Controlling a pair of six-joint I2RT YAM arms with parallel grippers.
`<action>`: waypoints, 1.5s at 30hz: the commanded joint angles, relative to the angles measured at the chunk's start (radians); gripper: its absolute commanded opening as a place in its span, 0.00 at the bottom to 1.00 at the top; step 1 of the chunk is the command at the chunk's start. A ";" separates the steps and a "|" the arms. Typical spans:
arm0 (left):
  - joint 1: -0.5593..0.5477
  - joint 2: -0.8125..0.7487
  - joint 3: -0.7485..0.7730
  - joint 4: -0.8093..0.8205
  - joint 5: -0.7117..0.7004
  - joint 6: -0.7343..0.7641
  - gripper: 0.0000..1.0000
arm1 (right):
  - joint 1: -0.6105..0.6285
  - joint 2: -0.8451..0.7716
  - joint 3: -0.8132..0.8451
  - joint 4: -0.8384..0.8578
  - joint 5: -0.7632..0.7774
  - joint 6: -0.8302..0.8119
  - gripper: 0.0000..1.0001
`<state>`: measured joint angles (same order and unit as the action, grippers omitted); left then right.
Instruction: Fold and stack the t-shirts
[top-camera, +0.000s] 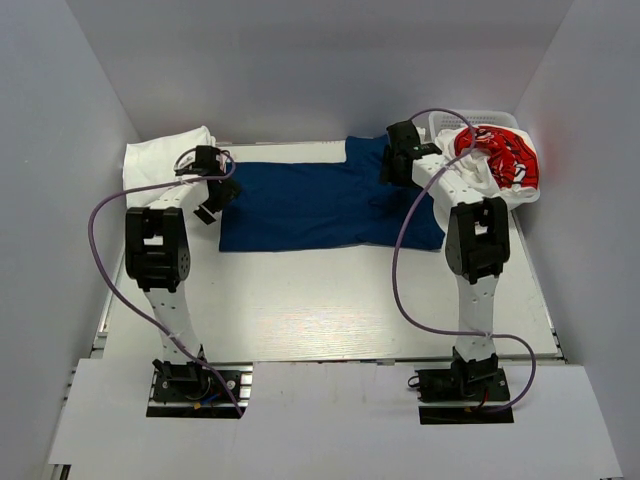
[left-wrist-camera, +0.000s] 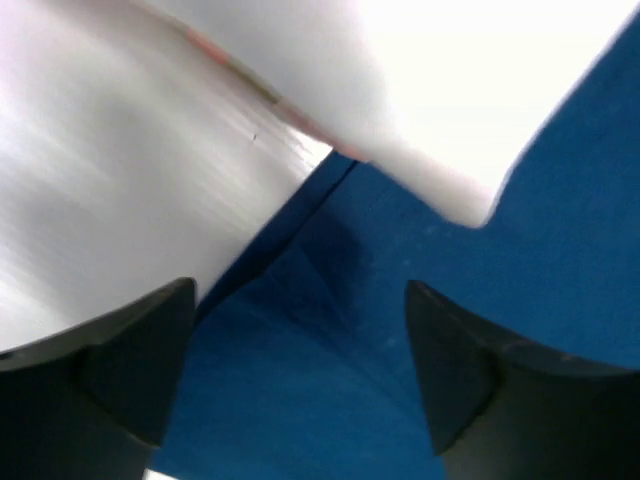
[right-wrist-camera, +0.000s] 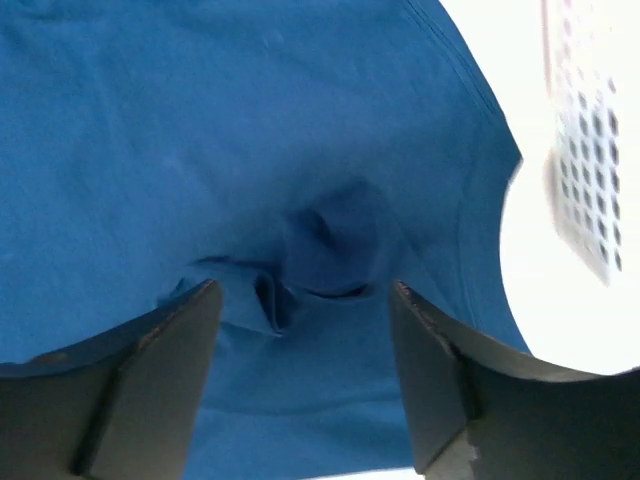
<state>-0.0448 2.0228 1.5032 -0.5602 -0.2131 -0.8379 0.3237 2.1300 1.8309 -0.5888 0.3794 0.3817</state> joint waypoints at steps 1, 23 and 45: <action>0.010 -0.048 0.060 -0.052 -0.019 0.009 1.00 | -0.002 -0.001 0.096 -0.048 -0.054 -0.058 0.76; -0.009 -0.167 -0.245 0.226 0.310 0.172 1.00 | 0.012 -0.085 -0.250 0.207 -0.303 -0.003 0.90; 0.010 -0.165 -0.236 0.204 0.348 0.203 1.00 | 0.003 0.035 -0.002 0.455 -0.306 0.014 0.90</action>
<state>-0.0395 1.9072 1.2572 -0.3546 0.1085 -0.6598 0.3309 2.2803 1.8771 -0.1936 0.0689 0.4156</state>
